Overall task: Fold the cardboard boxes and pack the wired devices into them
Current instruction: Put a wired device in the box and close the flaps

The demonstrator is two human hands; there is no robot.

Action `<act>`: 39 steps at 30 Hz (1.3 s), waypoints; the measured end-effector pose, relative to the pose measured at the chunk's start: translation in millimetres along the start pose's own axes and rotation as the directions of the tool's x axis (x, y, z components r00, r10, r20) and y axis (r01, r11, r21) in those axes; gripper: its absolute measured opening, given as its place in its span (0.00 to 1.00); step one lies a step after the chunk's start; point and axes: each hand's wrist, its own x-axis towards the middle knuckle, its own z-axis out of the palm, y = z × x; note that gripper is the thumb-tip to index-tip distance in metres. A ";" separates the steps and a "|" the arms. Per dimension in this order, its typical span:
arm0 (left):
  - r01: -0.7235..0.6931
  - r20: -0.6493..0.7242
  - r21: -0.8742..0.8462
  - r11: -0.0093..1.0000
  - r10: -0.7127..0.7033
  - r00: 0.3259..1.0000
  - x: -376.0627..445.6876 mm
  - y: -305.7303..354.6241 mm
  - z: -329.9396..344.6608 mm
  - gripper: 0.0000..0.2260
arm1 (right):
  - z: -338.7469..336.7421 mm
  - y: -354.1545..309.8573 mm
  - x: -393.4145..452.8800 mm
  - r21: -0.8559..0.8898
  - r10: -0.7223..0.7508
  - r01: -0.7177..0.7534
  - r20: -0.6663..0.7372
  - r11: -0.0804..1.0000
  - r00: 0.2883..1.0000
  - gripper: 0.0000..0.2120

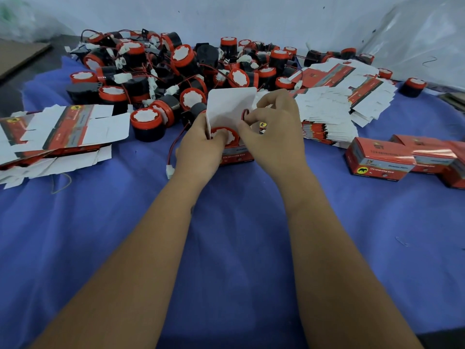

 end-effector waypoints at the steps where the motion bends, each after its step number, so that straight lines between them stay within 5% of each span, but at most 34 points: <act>1: -0.005 0.011 -0.001 1.000 0.005 1.000 0.1 0.1 -0.3 0.16 | 2.0 -0.4 0.4 0.042 0.014 -0.012 -0.026 0.999 1.000 0.06; 6: -0.012 0.065 0.000 1.000 0.012 0.998 1.2 -1.2 -1.6 0.15 | 10.3 0.6 1.6 0.165 0.143 -0.131 -0.063 0.977 0.988 0.05; 12: -0.134 -0.192 0.028 0.991 0.137 0.972 1.3 1.2 0.6 0.16 | 8.1 5.4 -2.9 -0.153 0.006 0.003 0.059 0.988 0.998 0.04; 17: -0.061 -0.174 -0.152 0.987 0.034 0.984 -2.3 4.3 4.0 0.07 | 9.8 2.7 -5.4 -0.153 -0.033 0.044 0.078 0.987 0.996 0.07; 21: -0.004 -0.112 -0.324 0.946 -0.034 0.993 -2.4 9.7 9.5 0.10 | 9.6 0.0 -6.9 -0.058 -0.099 0.108 0.141 0.992 0.985 0.10; 30: 0.008 -0.120 -0.319 0.948 -0.048 0.992 -1.0 7.0 8.1 0.15 | 10.8 -1.6 -11.1 0.162 -0.059 0.042 0.102 0.986 0.993 0.08; 32: 0.012 -0.117 -0.292 0.956 -0.048 0.992 -1.2 6.2 7.7 0.17 | 9.7 -1.6 -12.0 0.199 -0.031 0.010 0.104 0.980 0.994 0.04; 39: 0.004 -0.102 -0.184 0.983 -0.023 0.995 -1.0 6.4 6.7 0.24 | 5.5 -1.5 -8.5 0.491 0.214 -0.201 0.030 0.848 0.976 0.14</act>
